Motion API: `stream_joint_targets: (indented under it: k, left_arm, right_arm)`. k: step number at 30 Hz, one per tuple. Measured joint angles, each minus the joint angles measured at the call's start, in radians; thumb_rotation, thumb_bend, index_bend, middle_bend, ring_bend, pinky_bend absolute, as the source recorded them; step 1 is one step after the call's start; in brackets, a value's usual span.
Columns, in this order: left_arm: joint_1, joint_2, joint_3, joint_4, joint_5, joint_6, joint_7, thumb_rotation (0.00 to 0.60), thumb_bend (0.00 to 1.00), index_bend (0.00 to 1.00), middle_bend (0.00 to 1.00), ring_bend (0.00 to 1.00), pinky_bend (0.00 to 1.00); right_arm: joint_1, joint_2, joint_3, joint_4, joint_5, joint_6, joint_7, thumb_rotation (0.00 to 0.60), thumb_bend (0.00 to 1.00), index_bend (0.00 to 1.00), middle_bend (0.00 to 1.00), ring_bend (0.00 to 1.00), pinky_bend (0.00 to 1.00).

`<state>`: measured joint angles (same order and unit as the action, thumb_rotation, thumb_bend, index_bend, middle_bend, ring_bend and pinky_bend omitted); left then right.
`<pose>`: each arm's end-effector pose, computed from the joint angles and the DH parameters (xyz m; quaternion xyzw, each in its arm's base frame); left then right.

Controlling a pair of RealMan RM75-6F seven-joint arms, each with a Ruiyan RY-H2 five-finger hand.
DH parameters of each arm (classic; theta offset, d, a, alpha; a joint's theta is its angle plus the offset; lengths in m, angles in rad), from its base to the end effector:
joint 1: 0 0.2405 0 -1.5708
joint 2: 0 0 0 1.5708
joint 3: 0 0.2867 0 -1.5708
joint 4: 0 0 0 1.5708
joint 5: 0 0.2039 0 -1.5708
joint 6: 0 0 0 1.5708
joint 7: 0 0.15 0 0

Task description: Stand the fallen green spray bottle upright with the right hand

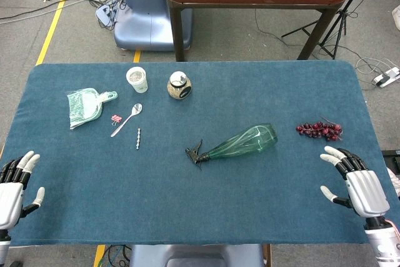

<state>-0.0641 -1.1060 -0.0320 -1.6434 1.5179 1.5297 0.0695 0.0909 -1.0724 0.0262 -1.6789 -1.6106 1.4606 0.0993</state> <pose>-0.3310 0.1779 0.1823 -0.6000 -0.3668 -0.3792 0.6013 -0.3129 -0.1838 0.1750 0.6147 -0.4112 0.4273 0.5201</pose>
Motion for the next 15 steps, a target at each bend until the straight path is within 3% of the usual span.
stream_joint_targets:
  k: [15]
  left_arm:
    - [0.023, 0.012, 0.007, -0.008, 0.021, 0.039, -0.018, 0.6, 0.45, 0.06, 0.04, 0.06, 0.05]
  right_arm:
    - [0.203, 0.085, 0.018, -0.124, -0.087, -0.252, -0.081, 0.6, 0.2, 0.25, 0.19, 0.1, 0.19]
